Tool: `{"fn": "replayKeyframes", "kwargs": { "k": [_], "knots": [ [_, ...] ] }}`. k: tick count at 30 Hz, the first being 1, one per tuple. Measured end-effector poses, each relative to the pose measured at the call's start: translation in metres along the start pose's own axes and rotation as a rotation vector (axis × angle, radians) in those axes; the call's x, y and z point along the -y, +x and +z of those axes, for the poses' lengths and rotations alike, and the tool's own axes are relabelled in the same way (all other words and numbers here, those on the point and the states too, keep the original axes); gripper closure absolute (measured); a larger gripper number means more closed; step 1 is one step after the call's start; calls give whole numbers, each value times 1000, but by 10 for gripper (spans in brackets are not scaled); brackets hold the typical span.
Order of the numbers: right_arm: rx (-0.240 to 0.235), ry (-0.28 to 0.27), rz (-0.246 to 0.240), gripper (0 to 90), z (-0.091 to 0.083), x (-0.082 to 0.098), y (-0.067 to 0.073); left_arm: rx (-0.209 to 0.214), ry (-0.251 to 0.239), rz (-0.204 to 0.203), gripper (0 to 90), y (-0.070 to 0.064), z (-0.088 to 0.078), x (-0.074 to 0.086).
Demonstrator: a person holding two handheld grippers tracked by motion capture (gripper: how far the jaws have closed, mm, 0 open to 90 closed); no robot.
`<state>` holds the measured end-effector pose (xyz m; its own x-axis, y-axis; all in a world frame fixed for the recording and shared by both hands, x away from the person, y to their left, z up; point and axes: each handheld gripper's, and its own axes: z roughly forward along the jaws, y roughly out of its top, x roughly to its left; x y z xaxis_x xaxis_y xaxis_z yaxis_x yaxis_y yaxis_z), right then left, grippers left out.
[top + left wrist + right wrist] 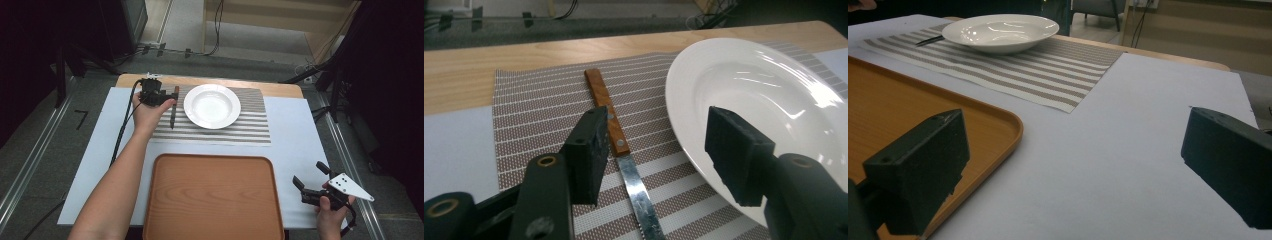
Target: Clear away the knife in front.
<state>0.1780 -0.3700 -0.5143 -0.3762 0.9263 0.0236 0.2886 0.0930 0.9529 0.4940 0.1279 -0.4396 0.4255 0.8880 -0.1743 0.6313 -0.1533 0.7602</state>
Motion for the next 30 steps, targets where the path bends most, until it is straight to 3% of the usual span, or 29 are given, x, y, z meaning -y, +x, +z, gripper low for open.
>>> {"fn": "replayKeyframes", "kwargs": {
  "k": [10,11,12,14,20,23,30],
  "knots": [
    [0,-4,4,0,0,0,-1,-28,107,-33,557,7,18,-18],
    [0,-4,3,0,1,0,-1,-38,148,-28,561,8,21,-20],
    [0,-3,3,0,1,0,-1,-38,148,-28,561,8,21,-20],
    [-1,0,-1,0,1,0,-1,-67,201,-25,570,7,29,-23],
    [4,3,0,0,1,0,-1,-74,265,-39,612,8,38,-27],
    [4,3,-2,0,1,0,-1,-77,321,-37,621,7,47,-26],
    [11,-1,8,0,1,0,-1,-92,348,-64,639,7,57,-23]
  ]
}}
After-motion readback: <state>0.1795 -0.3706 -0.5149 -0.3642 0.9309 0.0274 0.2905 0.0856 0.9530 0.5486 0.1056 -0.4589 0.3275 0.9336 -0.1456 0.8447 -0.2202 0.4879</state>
